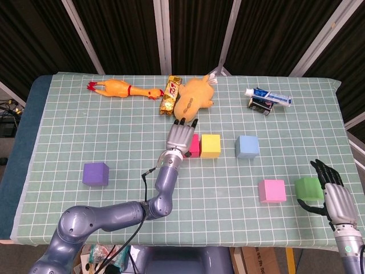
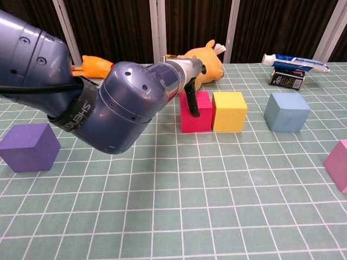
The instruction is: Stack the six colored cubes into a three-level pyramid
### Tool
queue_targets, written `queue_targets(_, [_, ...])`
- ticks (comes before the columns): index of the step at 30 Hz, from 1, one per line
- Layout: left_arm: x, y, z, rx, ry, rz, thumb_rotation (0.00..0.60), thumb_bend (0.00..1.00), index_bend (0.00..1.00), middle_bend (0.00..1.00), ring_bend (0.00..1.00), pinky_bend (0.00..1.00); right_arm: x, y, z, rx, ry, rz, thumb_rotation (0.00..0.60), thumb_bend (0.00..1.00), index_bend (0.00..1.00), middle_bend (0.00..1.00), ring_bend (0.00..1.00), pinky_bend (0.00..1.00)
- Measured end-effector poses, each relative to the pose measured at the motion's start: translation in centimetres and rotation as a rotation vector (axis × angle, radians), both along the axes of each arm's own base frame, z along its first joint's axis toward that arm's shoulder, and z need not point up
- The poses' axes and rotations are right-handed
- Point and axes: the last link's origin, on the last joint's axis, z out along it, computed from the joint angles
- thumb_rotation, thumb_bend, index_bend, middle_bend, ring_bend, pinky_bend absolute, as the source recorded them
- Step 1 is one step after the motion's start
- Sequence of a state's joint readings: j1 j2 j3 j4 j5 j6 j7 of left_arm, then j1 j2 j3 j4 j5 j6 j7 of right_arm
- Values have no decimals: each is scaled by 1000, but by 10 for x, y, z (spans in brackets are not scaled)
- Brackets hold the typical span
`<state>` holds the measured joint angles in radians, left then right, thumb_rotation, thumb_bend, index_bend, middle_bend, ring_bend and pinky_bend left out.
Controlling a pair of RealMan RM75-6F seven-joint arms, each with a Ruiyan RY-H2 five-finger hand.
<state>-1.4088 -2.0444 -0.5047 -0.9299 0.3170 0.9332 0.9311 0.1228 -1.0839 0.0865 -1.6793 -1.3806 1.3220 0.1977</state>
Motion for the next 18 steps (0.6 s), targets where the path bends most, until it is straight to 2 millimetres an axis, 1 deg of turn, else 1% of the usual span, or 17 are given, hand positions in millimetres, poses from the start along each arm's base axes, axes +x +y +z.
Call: queue_targets(18, [5,0,-9,-10,-6,-10,600,241,50,442,88,139,-1,0,1,0,-4,-8,600,215,0,0,0,0])
